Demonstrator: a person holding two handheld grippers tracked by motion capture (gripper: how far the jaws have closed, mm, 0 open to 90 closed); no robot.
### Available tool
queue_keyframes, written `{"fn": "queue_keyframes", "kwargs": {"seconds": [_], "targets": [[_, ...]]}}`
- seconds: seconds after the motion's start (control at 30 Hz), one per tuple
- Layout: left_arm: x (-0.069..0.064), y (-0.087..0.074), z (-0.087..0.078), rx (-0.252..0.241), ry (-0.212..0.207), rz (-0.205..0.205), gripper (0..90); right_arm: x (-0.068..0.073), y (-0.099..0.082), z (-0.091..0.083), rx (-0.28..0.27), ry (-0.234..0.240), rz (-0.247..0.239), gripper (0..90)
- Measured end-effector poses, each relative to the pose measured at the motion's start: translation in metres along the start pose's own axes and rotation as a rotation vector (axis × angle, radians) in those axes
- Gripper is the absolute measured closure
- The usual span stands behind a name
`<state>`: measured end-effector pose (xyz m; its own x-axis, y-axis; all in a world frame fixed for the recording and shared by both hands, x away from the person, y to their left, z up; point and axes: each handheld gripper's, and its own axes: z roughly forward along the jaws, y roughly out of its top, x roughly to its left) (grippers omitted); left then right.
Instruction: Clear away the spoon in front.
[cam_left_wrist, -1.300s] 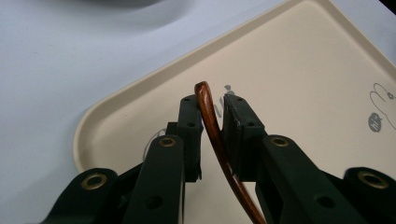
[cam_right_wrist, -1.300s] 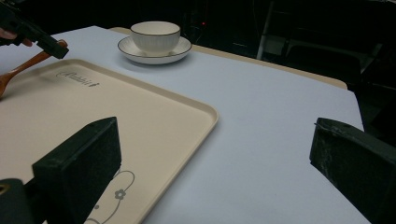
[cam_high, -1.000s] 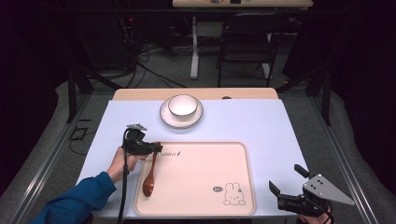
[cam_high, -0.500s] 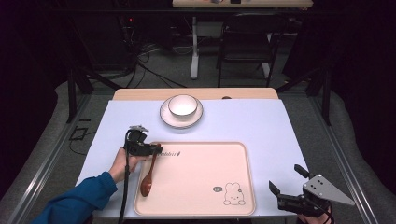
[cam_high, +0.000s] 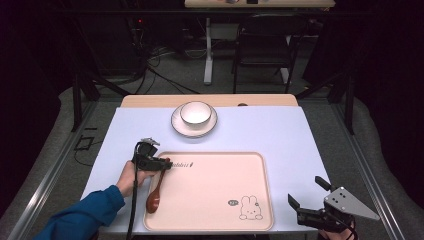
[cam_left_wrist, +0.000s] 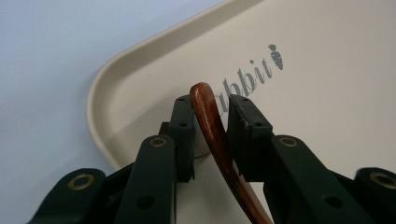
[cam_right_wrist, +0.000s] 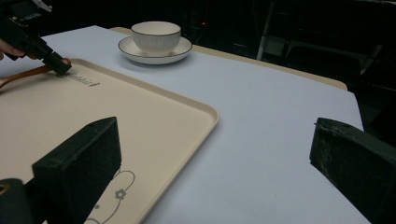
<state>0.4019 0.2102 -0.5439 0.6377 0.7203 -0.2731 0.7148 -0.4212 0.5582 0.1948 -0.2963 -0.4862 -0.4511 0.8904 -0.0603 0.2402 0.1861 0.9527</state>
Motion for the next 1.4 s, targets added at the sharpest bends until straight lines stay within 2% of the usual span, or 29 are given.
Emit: {"fn": "queue_keyframes", "kwargs": {"seconds": [0.17,0.27,0.3,0.37,0.57,0.87,1.07,1.4], "targets": [[0.0,0.0,-0.003,-0.003,0.002,0.009,62.8,0.0,0.0,0.0,-0.001,0.0,-0.001,1.0],[0.0,0.0,-0.006,-0.001,-0.005,0.033,55.4,0.0,0.0,0.0,0.001,0.0,0.0,1.1],[-0.001,0.0,-0.006,0.002,0.003,0.041,51.6,0.0,0.0,0.0,0.0,0.0,-0.001,1.1],[-0.003,0.0,-0.008,0.009,0.021,0.057,37.1,0.0,0.0,0.0,0.0,0.0,0.0,1.0],[-0.005,0.0,-0.018,-0.013,0.044,0.073,19.5,0.0,0.0,0.0,0.0,-0.001,0.0,1.1],[-0.013,-0.001,-0.048,-0.057,0.1,0.115,12.7,0.0,0.0,0.0,0.002,-0.001,0.001,1.1],[-0.025,-0.003,-0.073,-0.087,0.164,0.177,9.6,0.0,0.0,0.0,0.0,-0.002,0.001,1.1],[-0.04,-0.012,-0.1,-0.134,0.2,0.219,6.9,0.0,0.0,0.0,-0.001,-0.003,-0.001,1.0]]}}
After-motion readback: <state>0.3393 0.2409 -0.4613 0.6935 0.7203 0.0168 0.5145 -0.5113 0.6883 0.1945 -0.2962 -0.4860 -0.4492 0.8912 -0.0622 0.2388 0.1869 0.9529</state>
